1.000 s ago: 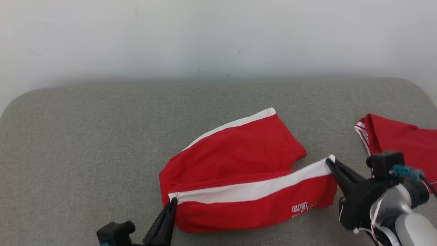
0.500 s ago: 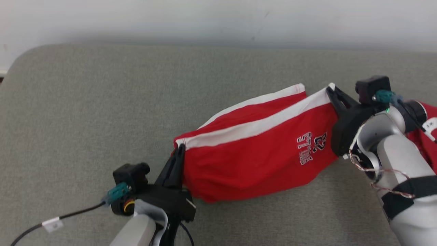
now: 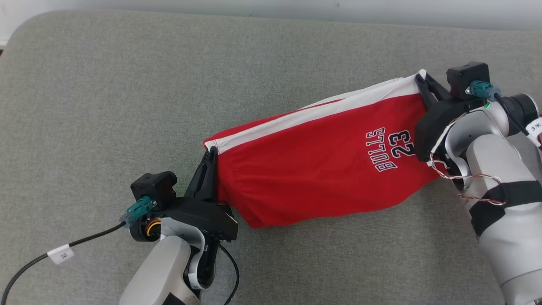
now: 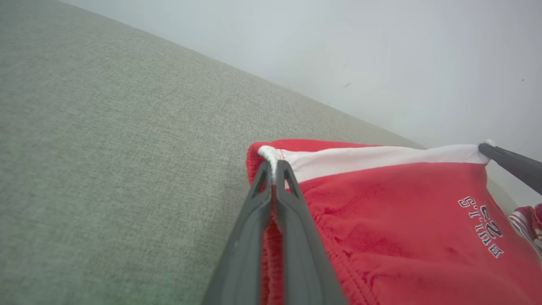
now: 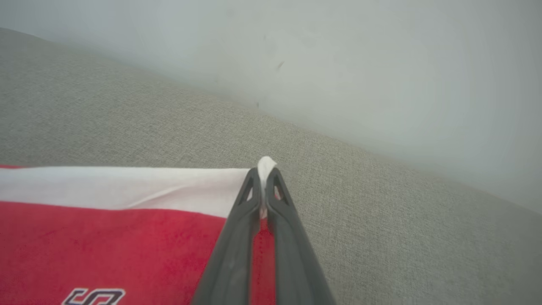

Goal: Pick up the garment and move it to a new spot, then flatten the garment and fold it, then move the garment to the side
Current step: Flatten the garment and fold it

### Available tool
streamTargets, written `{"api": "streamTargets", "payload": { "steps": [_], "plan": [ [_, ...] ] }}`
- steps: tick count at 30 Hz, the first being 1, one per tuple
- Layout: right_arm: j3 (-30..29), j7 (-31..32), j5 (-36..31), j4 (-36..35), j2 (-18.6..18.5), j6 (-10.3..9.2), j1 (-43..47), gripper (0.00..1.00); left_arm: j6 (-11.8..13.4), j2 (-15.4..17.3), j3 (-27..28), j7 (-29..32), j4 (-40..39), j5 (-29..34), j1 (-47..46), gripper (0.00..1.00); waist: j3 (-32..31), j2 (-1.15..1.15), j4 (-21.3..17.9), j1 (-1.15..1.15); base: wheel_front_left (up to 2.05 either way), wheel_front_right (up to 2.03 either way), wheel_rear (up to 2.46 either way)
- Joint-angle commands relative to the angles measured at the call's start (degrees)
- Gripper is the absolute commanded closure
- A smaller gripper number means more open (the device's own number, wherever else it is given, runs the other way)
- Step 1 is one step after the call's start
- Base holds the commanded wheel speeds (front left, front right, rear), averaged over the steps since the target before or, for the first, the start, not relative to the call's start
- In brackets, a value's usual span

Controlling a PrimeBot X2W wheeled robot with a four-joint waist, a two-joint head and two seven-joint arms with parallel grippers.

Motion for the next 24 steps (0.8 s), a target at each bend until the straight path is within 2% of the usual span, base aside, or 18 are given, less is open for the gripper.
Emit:
{"api": "streamTargets", "payload": {
  "steps": [1, 9, 10, 11, 15, 18, 21, 24],
  "plan": [
    [-0.81, -1.13, -1.18, 1.91, 0.86, -0.15, -1.44, 1.0, -0.29, -0.28, 0.43, -0.19, 0.42, 1.07, -0.58, 1.0, 0.8, -0.01, 0.34, -0.01, 0.0, 0.0, 0.0],
    [-3.66, -4.23, -3.49, 7.41, 2.48, -0.15, -4.64, 1.0, -0.67, -0.49, 1.28, -0.2, 0.54, 2.13, -1.61, 1.0, 1.53, -0.01, 0.78, -0.01, 0.0, 0.0, 0.0],
    [-3.8, -4.85, -3.69, 7.87, 2.84, -0.15, -5.0, 0.56, -0.93, -0.51, 1.39, -0.19, 0.11, 1.8, -1.68, 0.53, 1.5, -0.01, 0.82, -0.01, 0.0, 0.0, 0.0],
    [-4.04, -5.32, -3.41, 8.41, 3.24, -0.15, -5.27, 0.0, -0.82, -0.53, 1.16, -0.19, 0.04, 1.57, -1.56, 0.0, 1.42, -0.01, 0.83, -0.01, 0.0, 0.0, 0.0],
    [-3.7, -6.06, -2.59, 10.44, 4.06, -0.15, -6.35, 0.0, -1.18, -0.56, 0.93, -0.2, -0.58, 2.05, -1.37, 0.0, 0.42, -0.01, 0.93, -0.01, 0.0, 0.0, 0.0],
    [-4.05, -4.84, -1.11, 12.03, 4.17, -0.15, -6.64, 0.0, -1.59, -0.55, 2.19, -0.19, -2.27, 4.98, 0.24, 0.0, -1.2, -0.01, 0.92, -0.01, 0.0, 0.0, 0.0],
    [-4.82, -0.42, 2.04, 14.12, 4.42, -0.15, -6.85, 0.0, -2.66, 0.0, 3.64, -0.2, -5.62, 9.18, 3.55, 0.0, -3.32, -0.01, 0.67, -0.01, 0.0, 0.0, 0.0],
    [-6.74, 6.72, 5.58, 16.9, 4.54, -0.15, -6.48, 0.0, -3.97, 1.63, 4.7, -0.2, -9.68, 13.44, 8.37, 0.0, -5.42, -0.01, 0.56, -0.01, 0.0, 0.0, 0.0]
  ]
}}
